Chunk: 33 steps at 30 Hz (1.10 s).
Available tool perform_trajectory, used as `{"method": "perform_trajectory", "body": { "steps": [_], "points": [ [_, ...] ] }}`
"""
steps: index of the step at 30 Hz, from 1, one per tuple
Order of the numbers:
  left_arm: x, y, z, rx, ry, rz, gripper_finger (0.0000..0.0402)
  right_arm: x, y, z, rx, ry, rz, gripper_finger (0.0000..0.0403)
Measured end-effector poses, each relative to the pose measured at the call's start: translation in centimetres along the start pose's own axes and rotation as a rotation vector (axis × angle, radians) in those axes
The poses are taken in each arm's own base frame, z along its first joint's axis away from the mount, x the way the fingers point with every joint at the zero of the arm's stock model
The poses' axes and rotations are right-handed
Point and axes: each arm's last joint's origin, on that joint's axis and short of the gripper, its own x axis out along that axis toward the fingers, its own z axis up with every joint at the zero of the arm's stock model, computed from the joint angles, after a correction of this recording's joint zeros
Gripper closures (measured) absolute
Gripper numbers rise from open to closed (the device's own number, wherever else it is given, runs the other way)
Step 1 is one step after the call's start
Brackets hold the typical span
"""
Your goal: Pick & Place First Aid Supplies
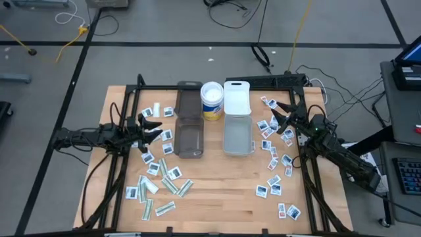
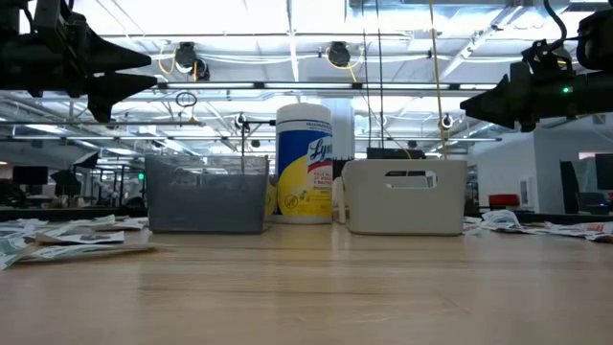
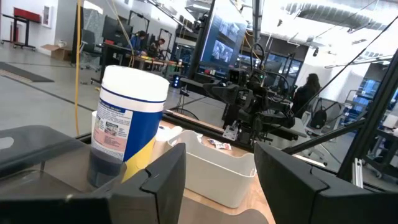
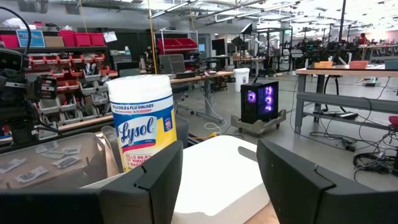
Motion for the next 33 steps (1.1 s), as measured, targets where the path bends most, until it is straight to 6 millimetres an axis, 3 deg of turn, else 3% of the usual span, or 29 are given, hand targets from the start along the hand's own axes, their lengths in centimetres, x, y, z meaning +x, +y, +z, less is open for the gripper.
{"method": "perform_trajectory", "body": {
  "steps": [16, 21, 26, 33],
  "points": [
    [0.0, 0.0, 0.0, 0.0, 0.0, 0.0, 0.0206, 0.0, 0.0, 0.3, 0.017, -0.034, -0.003, 0.0202],
    [0.0, 0.0, 0.0, 0.0, 0.001, 0.0, 0.0206, 0.2, -0.4, 0.3, 0.096, 0.017, -0.138, 0.0202],
    [0.0, 0.0, 0.0, 0.0, 0.001, 0.0, 0.0206, 0.4, -0.5, 6.0, 0.118, 0.029, -0.332, 0.0202],
    [0.0, 0.0, 0.0, 0.0, 0.0, 0.0, 0.0206, 3.2, -0.2, 11.8, 0.417, 0.207, -0.414, 0.0202]
  ]
}}
